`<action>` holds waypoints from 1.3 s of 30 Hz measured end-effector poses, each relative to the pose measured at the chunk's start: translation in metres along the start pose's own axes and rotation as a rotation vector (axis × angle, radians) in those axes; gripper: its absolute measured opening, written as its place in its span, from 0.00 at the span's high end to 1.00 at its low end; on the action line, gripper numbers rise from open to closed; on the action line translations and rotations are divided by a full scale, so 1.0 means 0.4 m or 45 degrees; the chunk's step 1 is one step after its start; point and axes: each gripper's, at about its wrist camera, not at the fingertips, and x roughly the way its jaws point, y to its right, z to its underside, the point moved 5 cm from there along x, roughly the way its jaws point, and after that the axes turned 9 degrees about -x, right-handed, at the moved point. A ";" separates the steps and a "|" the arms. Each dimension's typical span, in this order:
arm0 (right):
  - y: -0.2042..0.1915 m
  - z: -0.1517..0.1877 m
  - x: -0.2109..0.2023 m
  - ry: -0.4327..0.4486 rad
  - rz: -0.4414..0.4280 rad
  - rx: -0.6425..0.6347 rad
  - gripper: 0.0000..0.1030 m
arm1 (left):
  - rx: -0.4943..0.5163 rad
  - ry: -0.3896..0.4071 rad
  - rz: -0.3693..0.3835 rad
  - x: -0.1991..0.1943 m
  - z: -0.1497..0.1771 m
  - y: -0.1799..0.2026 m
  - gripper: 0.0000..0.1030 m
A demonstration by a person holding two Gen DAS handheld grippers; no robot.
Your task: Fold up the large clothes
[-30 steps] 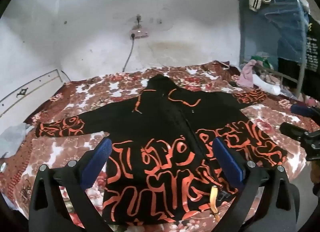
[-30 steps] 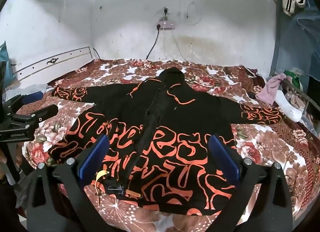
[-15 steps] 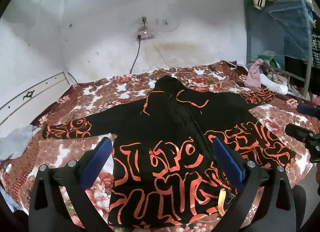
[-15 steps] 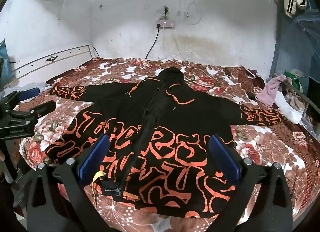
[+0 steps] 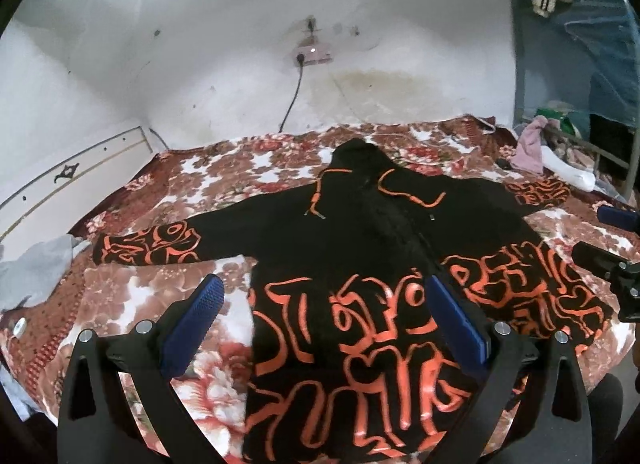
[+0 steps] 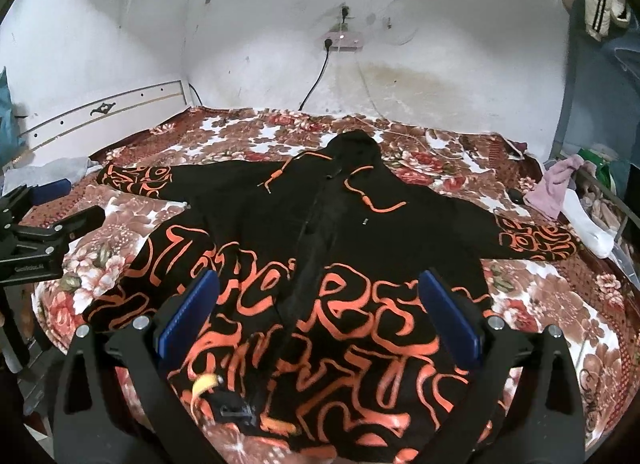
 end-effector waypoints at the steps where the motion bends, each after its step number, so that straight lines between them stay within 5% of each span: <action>1: -0.012 -0.009 0.016 -0.003 -0.015 -0.005 0.04 | -0.010 -0.007 0.000 0.008 -0.001 -0.013 0.05; 12: -0.130 -0.071 0.134 0.001 -0.060 -0.044 0.04 | -0.041 0.011 -0.067 0.047 -0.012 -0.156 0.05; 26: -0.467 -0.223 0.426 -0.083 -0.232 -0.185 0.04 | -0.194 -0.132 -0.401 0.256 -0.065 -0.722 0.05; 39: -0.603 -0.285 0.775 -0.289 -0.200 -0.247 0.04 | -0.807 -0.290 -0.177 0.506 -0.094 -1.124 0.05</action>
